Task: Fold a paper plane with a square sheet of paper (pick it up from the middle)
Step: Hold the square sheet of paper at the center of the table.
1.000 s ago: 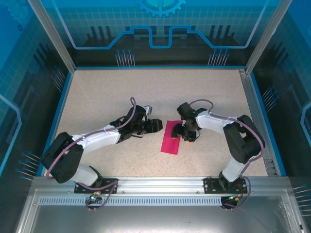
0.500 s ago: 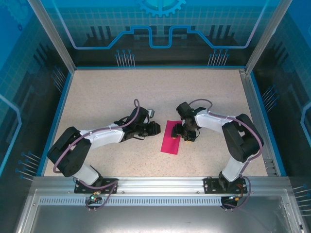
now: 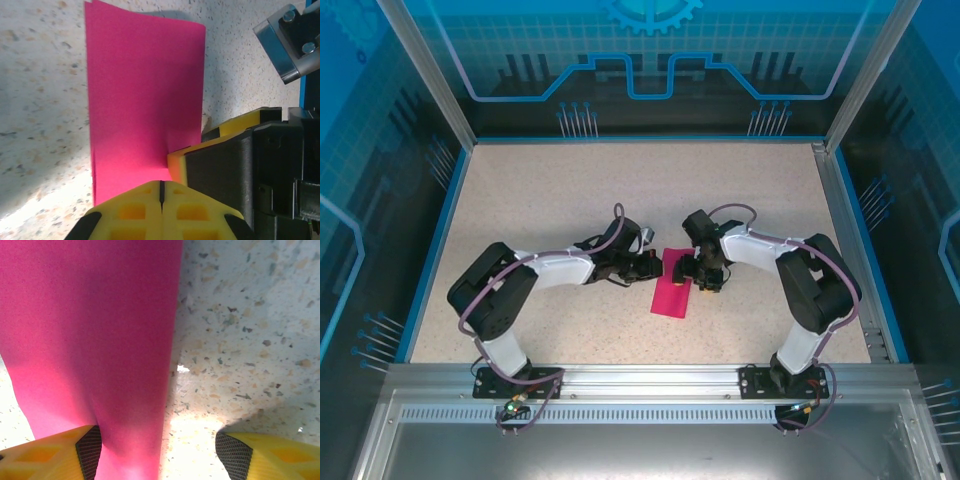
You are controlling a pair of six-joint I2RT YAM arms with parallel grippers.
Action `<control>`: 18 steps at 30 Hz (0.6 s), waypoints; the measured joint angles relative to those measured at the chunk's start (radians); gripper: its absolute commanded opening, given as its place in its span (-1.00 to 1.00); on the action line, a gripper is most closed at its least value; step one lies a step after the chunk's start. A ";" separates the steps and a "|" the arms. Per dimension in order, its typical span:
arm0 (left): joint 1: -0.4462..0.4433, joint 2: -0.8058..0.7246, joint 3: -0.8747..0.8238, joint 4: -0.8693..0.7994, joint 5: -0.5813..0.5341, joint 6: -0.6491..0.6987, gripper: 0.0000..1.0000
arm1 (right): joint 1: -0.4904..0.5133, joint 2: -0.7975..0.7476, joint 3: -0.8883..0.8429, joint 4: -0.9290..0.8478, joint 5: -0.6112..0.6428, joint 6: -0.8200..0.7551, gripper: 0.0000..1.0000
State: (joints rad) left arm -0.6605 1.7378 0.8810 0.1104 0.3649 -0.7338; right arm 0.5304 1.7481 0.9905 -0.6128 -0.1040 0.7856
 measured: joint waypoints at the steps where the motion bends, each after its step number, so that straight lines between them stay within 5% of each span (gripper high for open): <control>1: -0.003 0.010 0.008 0.000 0.003 0.000 -1.00 | 0.000 0.000 0.000 0.000 0.000 0.000 0.40; 18: -0.010 0.117 0.068 -0.041 0.018 -0.001 -1.00 | 0.000 0.004 0.004 -0.004 0.000 0.000 0.40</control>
State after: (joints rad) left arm -0.6708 1.8549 0.9485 0.0692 0.3832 -0.7345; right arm 0.5304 1.7519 0.9943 -0.6170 -0.1040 0.7860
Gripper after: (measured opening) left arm 0.062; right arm 0.699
